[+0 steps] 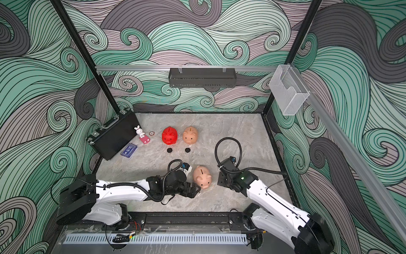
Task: Open piggy banks
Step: Move the piggy bank to the center of the board.
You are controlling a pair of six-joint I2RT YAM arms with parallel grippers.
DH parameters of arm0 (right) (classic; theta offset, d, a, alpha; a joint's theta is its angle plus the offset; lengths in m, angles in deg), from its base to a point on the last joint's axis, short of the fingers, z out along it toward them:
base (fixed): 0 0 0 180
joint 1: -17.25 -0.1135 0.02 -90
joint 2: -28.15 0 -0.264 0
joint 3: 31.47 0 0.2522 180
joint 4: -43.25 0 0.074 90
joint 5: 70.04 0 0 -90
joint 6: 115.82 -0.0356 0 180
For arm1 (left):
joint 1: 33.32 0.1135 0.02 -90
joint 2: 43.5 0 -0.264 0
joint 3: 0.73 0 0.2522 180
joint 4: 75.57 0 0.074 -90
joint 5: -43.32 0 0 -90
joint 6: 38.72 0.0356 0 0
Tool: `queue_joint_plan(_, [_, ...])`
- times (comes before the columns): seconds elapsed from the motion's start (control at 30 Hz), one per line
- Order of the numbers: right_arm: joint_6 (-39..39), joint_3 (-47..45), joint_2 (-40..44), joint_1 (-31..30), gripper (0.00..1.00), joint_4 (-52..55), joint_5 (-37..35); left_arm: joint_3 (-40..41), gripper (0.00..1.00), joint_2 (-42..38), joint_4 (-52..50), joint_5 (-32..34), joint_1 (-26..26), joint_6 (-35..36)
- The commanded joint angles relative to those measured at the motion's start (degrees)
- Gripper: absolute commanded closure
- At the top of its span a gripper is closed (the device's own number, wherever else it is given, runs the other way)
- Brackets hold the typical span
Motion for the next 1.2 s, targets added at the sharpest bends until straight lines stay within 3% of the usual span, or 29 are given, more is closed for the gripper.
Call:
queue_joint_plan(0.0, [2.4, -1.7, -0.4, 0.6, 0.47, -5.2, 4.6, -3.1, 0.03, 0.3, -2.1, 4.8, -0.1, -0.9])
queue_joint_plan(0.23, [0.7, -3.9, -5.2, 0.8, 0.50, -15.1, 7.3, -4.6, 0.03, 2.1, -5.7, 10.2, 0.9, -3.7])
queue_joint_plan(0.57, [-1.4, -4.4, -9.6, 0.8, 0.53, -23.4, 8.5, -3.5, 0.05, 1.1, -9.7, 11.8, 6.1, -7.4])
queue_joint_plan(0.8, [-2.2, -2.5, -13.9, 0.7, 0.54, -26.9, 7.5, -1.5, 0.05, -5.1, -12.3, 12.4, 8.5, -6.0])
queue_joint_plan(1.17, [2.4, -0.6, -18.5, -4.0, 0.56, -38.0, 16.0, -2.2, 0.03, -9.9, -13.1, 13.0, 10.4, -0.9])
